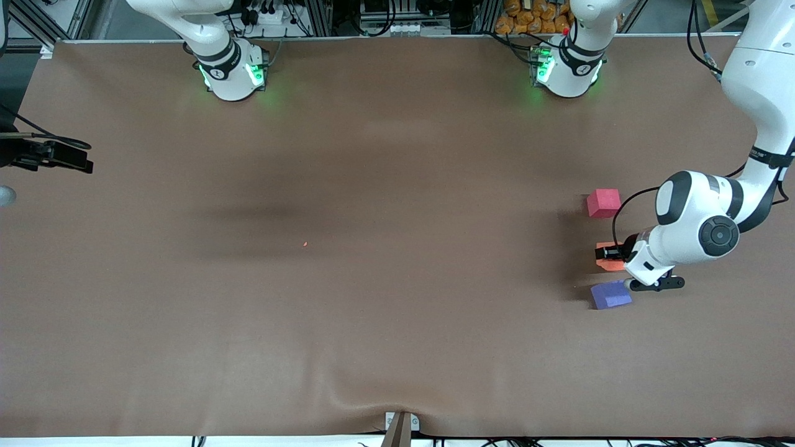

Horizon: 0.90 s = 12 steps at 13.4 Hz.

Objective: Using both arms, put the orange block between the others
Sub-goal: 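Lower the orange cube between the pink and blue cubes, left gripper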

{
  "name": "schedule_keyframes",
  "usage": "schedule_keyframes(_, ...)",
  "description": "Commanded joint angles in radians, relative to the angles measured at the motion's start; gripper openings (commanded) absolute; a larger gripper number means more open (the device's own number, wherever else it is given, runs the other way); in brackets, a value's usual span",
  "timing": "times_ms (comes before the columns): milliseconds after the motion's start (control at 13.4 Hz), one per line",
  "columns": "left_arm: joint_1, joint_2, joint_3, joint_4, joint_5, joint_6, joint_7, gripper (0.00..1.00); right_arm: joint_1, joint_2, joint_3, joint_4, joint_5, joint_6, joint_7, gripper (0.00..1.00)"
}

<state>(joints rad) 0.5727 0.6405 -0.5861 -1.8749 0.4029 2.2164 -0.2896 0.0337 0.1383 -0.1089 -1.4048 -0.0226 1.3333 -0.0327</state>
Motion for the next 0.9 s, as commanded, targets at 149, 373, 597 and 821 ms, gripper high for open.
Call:
schedule_keyframes(149,0.01,0.01,-0.011,-0.013,0.03,0.029,-0.019,0.16,-0.009,-0.005,0.014,0.009,-0.007,-0.008,0.011,1.0)
schedule_keyframes(373,0.015,0.008,-0.011,-0.01,0.034,0.037,-0.014,1.0,-0.012,-0.005,0.012,0.009,0.038,-0.006,0.014,1.0)
schedule_keyframes(597,0.015,0.008,-0.011,-0.01,0.034,0.039,-0.014,1.0,-0.012,-0.003,0.011,0.009,0.056,-0.014,0.017,1.0)
schedule_keyframes(821,0.015,0.008,-0.011,-0.01,0.034,0.039,-0.014,1.0,-0.006,-0.005,0.014,0.009,0.056,-0.017,0.02,1.0)
